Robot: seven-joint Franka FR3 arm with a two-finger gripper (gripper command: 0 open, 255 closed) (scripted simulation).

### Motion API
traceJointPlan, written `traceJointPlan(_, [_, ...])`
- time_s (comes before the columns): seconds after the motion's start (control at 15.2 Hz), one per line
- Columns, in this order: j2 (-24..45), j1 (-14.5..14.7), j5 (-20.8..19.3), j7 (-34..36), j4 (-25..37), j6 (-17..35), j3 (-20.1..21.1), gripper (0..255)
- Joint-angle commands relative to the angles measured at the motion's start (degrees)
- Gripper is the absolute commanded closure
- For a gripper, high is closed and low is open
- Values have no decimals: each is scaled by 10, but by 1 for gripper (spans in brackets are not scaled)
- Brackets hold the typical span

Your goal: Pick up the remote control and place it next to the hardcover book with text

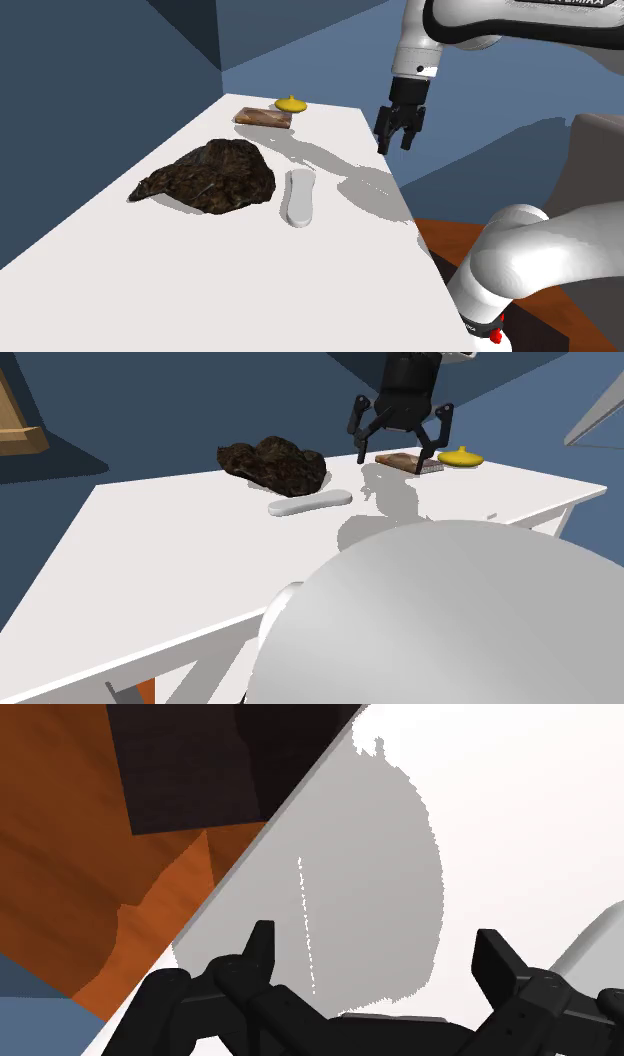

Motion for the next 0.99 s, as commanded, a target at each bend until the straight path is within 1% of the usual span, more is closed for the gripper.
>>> traceJointPlan(0.0, [0,0,0,0,0,0,0,0])
traceJointPlan(0.26, [16,-7,37,115,-14,53,69,0])
traceJointPlan(0.53, [55,-18,63,230,-9,110,138,0])
traceJointPlan(0.73, [98,-32,71,316,6,152,190,0])
traceJointPlan(0.92, [150,-50,66,405,32,193,241,0])
